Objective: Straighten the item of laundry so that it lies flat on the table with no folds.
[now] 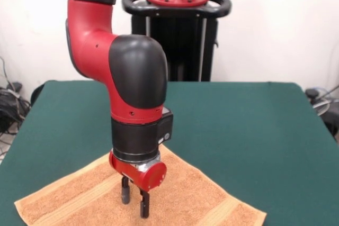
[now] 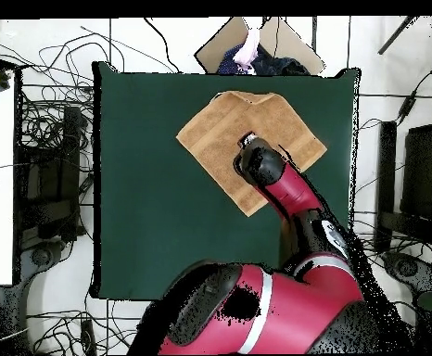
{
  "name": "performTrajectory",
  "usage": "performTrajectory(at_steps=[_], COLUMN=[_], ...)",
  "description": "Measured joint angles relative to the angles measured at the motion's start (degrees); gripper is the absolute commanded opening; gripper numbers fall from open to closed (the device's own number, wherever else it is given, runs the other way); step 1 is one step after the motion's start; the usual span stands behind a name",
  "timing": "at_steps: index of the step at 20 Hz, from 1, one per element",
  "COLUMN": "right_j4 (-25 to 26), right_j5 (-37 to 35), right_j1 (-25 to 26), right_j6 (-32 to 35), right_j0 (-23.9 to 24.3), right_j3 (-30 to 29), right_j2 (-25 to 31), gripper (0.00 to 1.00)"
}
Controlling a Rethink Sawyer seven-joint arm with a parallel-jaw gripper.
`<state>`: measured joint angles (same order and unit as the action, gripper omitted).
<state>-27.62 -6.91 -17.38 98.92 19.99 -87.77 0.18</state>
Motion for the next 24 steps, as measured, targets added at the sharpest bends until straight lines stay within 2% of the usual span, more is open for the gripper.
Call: performTrajectory(at_steps=[24], right_j4=[-0.1], right_j5=[3.2], right_j1=[-1.5], right_j6=[0.0], right_j0=[-0.6], right_j3=[-5.1], right_j2=[-0.3], gripper=[1.00])
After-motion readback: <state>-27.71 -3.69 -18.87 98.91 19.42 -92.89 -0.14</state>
